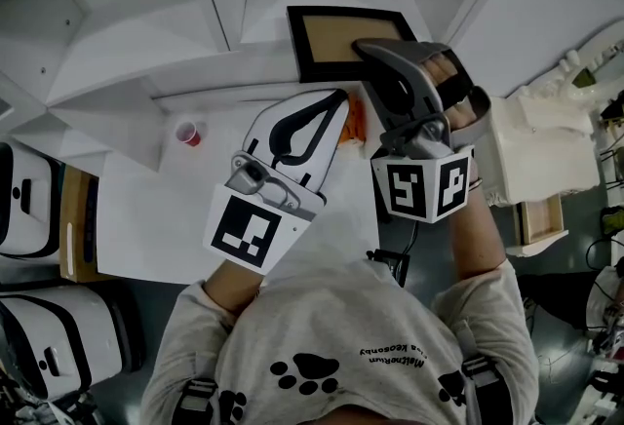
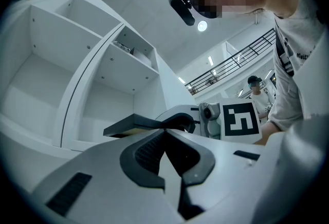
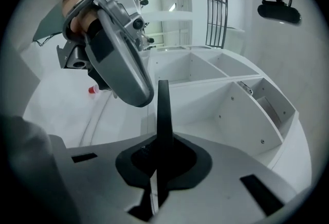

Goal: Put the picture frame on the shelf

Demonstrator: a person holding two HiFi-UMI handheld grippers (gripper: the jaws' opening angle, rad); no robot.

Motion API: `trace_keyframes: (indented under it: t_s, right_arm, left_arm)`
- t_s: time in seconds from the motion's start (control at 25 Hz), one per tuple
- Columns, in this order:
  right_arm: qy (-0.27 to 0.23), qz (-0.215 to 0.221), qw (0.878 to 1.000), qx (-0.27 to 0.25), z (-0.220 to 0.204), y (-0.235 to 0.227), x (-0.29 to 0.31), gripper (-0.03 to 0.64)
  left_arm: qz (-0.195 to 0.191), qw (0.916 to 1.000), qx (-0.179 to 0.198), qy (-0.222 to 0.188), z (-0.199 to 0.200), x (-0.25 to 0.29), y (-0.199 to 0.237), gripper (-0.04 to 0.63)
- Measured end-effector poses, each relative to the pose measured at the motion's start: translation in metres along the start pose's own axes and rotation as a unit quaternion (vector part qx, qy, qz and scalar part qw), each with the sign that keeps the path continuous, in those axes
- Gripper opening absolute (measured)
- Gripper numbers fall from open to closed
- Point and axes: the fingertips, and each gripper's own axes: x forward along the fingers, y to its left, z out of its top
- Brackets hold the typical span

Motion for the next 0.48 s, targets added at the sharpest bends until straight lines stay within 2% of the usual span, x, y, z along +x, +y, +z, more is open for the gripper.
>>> trace_keyframes:
  t_s: [0.48]
  right_arm:
    - [0.018, 0.022, 0.999, -0.045, -0.010, 0.011, 0.014, 0.043]
  left_arm:
    - [-0.005, 1.0000, 0.004, 0.001, -0.006, 0.016, 0.002, 0.018]
